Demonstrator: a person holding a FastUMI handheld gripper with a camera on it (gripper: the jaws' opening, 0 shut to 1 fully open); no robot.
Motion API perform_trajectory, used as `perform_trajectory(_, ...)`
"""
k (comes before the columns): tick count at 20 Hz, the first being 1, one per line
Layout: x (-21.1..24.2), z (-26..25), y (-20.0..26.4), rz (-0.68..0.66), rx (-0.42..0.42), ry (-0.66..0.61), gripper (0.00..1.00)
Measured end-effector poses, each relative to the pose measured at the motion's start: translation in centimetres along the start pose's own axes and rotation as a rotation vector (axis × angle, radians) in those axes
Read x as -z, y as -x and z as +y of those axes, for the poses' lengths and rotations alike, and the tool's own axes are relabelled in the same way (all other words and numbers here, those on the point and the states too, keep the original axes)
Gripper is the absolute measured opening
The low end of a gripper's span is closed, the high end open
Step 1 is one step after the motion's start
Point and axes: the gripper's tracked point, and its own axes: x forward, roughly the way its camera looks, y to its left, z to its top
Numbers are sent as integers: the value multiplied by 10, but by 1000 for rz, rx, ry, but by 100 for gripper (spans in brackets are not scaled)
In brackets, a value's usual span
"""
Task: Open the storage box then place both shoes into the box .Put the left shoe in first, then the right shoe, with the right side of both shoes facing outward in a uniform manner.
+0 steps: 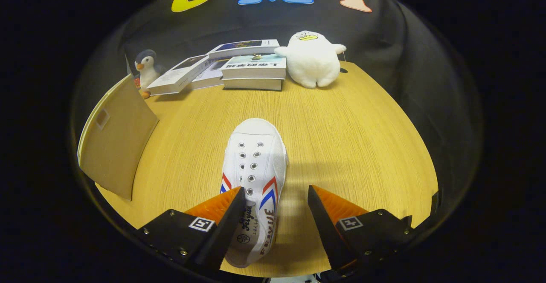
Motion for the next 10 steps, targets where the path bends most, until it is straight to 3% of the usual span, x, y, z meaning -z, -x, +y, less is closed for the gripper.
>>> perform_trajectory(1, 4, 2, -2, 22, -5, -9, 88)
perform_trajectory(5, 4, 14, -6, 41, -26, -31, 49)
perform_trajectory(7, 5, 13, -7, 44, -15, 0, 45)
perform_trajectory(8, 5, 13, -5, 50, -18, 11, 36)
perform_trajectory(9, 4, 5, -6, 52, 20, 36, 36)
perform_trajectory(10, 3, 2, -5, 49, 31, 19, 20)
